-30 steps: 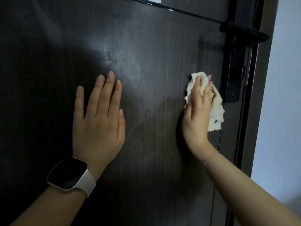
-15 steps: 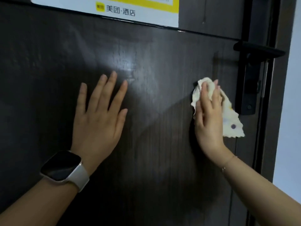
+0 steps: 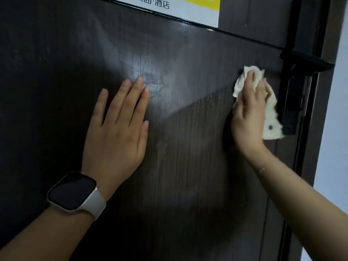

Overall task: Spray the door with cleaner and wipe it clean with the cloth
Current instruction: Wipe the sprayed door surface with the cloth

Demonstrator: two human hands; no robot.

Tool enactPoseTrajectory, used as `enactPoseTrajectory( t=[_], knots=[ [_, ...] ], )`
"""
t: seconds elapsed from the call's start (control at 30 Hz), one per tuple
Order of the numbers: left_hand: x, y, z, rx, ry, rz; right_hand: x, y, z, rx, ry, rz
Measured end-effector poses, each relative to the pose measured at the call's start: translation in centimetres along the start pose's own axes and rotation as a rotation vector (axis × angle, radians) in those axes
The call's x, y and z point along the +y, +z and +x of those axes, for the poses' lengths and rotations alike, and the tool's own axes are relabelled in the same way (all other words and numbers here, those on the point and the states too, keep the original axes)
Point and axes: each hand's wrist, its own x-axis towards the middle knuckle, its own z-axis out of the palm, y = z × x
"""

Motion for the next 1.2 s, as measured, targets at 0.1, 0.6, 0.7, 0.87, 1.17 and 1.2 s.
enactPoseTrajectory(
  t=[0.1, 0.6, 0.7, 0.87, 1.17, 1.2],
  knots=[
    [0.1, 0.0, 0.1, 0.012, 0.011, -0.012, -5.6, 3.3, -1.9, -0.058, -0.193, 0.04],
    [0.3, 0.0, 0.3, 0.003, -0.045, -0.001, -5.0, 3.6, 4.0, 0.14, -0.065, -0.045],
    [0.3, -0.2, 0.4, 0.004, -0.049, 0.007, -10.4, 6.0, 2.9, 0.003, -0.345, 0.103],
    [0.1, -0.2, 0.5, 0.001, -0.043, -0.003, -5.3, 3.3, 4.6, -0.04, -0.403, 0.053],
    [0.2, -0.1, 0.4, -0.002, -0.056, 0.008, 0.3, 0.6, 8.1, 0.139, 0.115, -0.108],
    [0.2, -0.1, 0.4, -0.005, -0.055, 0.014, -1.4, 1.5, 8.3, 0.13, 0.061, -0.112]
  ],
)
